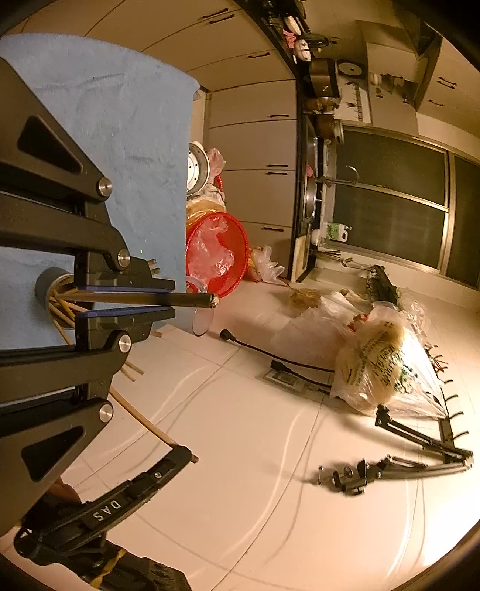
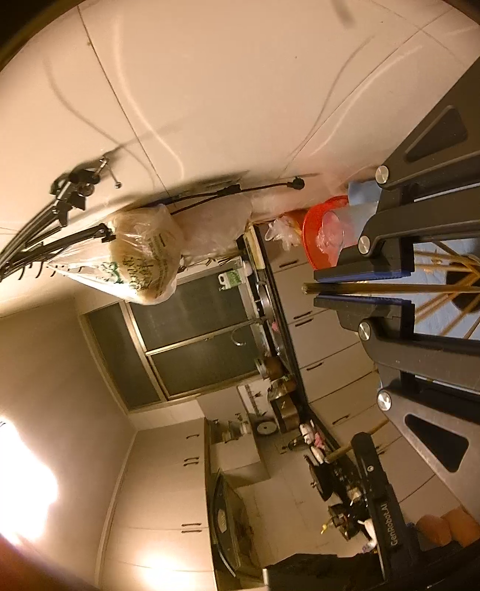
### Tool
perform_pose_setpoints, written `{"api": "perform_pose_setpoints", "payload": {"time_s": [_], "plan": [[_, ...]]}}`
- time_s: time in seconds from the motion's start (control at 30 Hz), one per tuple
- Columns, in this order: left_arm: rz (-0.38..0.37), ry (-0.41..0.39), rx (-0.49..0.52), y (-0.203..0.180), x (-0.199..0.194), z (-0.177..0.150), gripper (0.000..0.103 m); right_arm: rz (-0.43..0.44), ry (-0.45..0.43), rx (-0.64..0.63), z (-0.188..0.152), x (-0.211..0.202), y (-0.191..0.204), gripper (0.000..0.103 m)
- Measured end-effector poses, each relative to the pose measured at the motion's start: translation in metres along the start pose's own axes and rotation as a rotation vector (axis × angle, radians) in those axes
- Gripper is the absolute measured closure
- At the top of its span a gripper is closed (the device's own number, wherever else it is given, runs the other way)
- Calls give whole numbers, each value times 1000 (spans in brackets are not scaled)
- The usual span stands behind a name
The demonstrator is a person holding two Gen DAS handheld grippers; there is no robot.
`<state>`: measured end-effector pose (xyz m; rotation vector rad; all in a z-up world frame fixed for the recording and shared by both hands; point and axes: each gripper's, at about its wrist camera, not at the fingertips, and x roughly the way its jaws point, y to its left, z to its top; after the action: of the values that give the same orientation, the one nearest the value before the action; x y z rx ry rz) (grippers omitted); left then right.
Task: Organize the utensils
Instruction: 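Lower the left chopstick into the cup while the right tool inserts and releases its own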
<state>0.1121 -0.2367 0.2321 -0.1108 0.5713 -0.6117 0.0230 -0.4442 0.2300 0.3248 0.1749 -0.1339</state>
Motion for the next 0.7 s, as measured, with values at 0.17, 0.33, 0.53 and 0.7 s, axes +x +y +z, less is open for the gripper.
{"api": "perform_pose_setpoints", "payload": {"time_s": [0.17, 0.33, 0.53, 0.7], "plan": [[11, 30, -3, 0, 29, -10, 96, -13, 28, 2, -10, 22, -10, 96], [20, 64, 3, 2, 50, -27, 96, -15, 71, -10, -28, 37, -16, 96], [40, 95, 15, 5, 62, -44, 96, -8, 117, -23, -50, 47, -19, 96], [48, 111, 26, 6, 69, -53, 96, -7, 152, -23, -65, 52, -20, 96]]}}
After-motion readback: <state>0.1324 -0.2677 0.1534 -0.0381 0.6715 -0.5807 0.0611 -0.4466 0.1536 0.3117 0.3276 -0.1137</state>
